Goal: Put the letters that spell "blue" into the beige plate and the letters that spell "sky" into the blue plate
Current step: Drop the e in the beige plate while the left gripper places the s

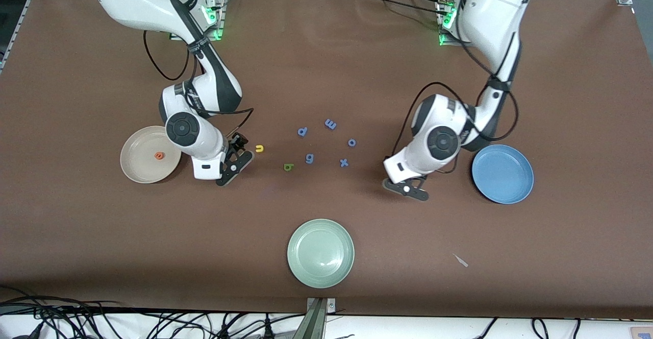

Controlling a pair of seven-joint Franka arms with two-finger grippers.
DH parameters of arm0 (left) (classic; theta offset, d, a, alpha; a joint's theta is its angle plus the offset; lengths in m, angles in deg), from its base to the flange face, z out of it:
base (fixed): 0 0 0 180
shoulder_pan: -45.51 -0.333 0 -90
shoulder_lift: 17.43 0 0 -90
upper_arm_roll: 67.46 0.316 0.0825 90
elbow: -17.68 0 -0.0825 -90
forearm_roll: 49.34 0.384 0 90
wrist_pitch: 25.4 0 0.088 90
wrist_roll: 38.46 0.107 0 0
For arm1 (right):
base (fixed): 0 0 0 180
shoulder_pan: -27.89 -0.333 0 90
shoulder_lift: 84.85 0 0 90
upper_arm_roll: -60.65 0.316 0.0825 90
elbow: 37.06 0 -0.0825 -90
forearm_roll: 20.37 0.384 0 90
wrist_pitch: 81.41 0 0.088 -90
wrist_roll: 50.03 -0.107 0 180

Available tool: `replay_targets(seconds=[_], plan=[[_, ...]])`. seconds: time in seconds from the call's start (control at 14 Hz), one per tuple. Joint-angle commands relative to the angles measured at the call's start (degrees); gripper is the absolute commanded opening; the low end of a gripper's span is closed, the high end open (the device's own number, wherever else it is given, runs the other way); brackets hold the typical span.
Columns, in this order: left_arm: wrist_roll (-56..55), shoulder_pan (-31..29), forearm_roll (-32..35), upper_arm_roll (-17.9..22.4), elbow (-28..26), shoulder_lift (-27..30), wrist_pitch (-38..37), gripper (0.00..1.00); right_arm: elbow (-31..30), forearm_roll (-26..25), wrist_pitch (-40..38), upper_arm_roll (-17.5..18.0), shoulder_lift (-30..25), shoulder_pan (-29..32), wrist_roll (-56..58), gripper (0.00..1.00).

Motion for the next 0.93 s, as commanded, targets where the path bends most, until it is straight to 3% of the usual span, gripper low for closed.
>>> replay_targets(seconds=[0.0,0.21,0.5,0.64,0.71,0.86], plan=[[6.71,-5.39,-1.16,0.02,-3.97,6.46,-6.6,0.02,-2.05,-3.52,3.15,0.26,0.09,-1.84,1.07,0.96],[18.12,-10.32,-1.07,3.61,-11.53,10.87,-6.97,0.02,-6.62,-4.15,10.44,0.26,0.44,-1.94,1.15,0.88],[27.04,-12.96,-0.81,8.36,-15.4,9.13,-2.25,0.04,-6.98,-4.15,10.9,0.26,0.35,-2.2,2.91,0.69],[28.36,-13.05,2.6,8.9,-15.59,7.89,0.58,0.11,-6.98,-4.24,11.16,0.26,0.44,-2.55,3.08,0.65],[28.36,-13.05,2.7,8.9,-15.59,7.8,0.76,0.25,-7.16,-4.24,11.07,0.26,0.44,-2.73,3.17,0.63],[28.36,-12.97,2.79,8.9,-15.32,7.71,0.76,0.68,-7.86,-4.24,11.33,0.26,0.44,-2.73,3.26,0.61]])
